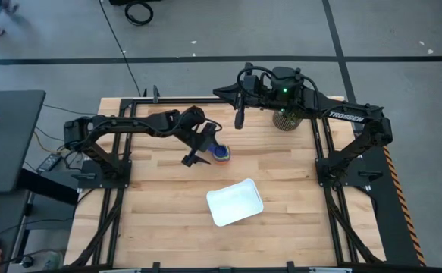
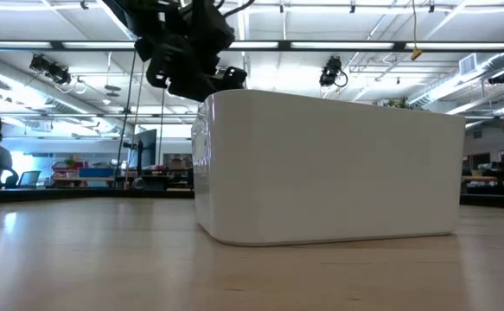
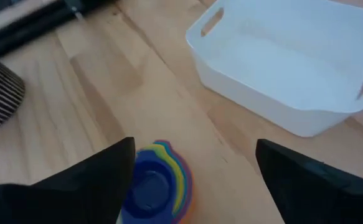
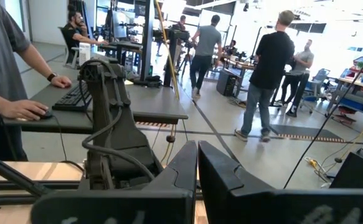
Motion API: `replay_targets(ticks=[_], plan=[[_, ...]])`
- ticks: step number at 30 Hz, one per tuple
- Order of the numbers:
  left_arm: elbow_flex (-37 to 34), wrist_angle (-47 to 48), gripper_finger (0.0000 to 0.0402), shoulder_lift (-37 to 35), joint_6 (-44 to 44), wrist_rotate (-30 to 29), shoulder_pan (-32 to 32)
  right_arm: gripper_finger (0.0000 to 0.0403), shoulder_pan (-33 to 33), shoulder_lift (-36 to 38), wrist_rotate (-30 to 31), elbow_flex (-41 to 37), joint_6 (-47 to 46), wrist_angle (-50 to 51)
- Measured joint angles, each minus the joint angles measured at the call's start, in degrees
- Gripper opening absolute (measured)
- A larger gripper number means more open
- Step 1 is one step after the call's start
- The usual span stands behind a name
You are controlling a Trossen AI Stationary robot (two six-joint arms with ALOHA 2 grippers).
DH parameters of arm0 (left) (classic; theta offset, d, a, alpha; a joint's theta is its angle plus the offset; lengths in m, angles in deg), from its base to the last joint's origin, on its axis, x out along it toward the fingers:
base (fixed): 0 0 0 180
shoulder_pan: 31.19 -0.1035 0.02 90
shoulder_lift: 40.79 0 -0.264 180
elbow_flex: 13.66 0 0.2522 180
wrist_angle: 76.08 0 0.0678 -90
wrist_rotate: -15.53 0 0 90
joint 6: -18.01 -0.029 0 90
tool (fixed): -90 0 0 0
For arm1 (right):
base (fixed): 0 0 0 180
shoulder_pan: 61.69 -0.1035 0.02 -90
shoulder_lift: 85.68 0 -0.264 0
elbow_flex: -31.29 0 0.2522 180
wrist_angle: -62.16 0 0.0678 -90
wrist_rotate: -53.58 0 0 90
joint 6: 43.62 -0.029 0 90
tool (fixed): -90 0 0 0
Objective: Nest measuring cups in basket
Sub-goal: Put the nested measuring cups into the white bin
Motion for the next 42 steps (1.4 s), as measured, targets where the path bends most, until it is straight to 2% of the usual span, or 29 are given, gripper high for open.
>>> replay_targets(ticks=[7,9,12,18,21,26,35,42], plan=[[0.13,-0.59,0.0341,0.30,0.53,-2.97,0.31,0.0022,0.01,0.00,-0.01,0.00,0.00,-0.02],[1.47,2.48,0.0341,0.97,1.62,-3.69,0.19,0.0022,0.02,0.00,-0.02,0.00,0.00,-0.07],[7.26,9.26,0.0341,3.49,-0.23,-4.24,0.15,0.0022,0.01,0.00,-0.02,0.00,0.00,-0.06],[21.46,29.80,0.0341,13.27,-5.34,-5.75,-0.56,0.0022,0.00,0.00,0.00,0.02,0.00,-0.50],[24.53,32.63,0.0341,16.35,-11.66,-4.69,-0.46,0.0022,0.02,0.00,-0.02,0.02,0.00,-0.88],[24.98,32.66,0.0341,19.57,-13.17,-4.69,0.07,0.0022,0.00,0.00,-0.02,0.02,0.00,-1.17],[25.08,30.88,0.0341,21.28,-17.68,-5.86,-0.04,0.0022,0.00,0.00,0.00,0.02,0.00,-1.48],[25.00,30.48,0.0341,23.44,-21.10,-8.38,-0.04,0.0022,0.01,0.00,-0.01,0.02,0.00,-1.66]])
